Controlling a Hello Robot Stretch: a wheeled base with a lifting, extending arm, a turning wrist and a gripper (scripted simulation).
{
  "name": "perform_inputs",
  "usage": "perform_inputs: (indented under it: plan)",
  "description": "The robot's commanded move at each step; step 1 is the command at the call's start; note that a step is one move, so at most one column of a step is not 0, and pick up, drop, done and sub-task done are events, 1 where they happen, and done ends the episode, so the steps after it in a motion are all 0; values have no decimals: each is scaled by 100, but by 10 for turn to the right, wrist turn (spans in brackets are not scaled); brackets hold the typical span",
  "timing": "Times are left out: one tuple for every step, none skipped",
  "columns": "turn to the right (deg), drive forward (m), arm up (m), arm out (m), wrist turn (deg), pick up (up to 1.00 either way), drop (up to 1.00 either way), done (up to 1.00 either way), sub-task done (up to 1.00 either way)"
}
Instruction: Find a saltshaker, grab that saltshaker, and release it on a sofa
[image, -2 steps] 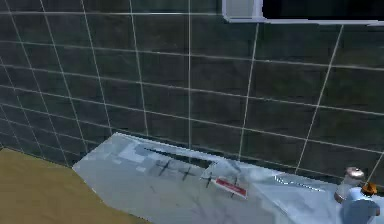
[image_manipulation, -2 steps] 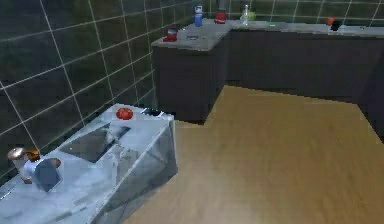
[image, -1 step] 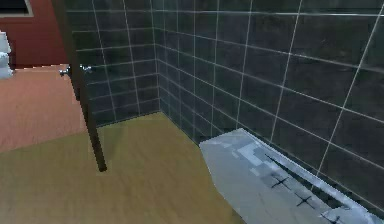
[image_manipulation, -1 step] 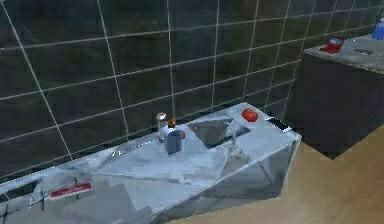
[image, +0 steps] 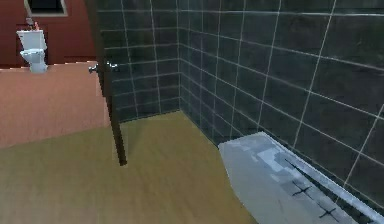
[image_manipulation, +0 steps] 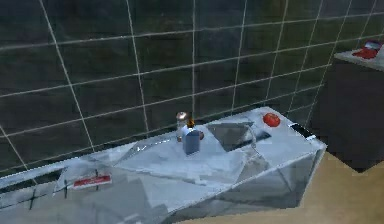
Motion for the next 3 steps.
perform_inputs:
  plan:
    - [450,0,0,0,0,0,0,0,0]
    - [450,0,0,0,0,0,0,0,0]
    - [150,0,0,0,0,0,0,0,0]
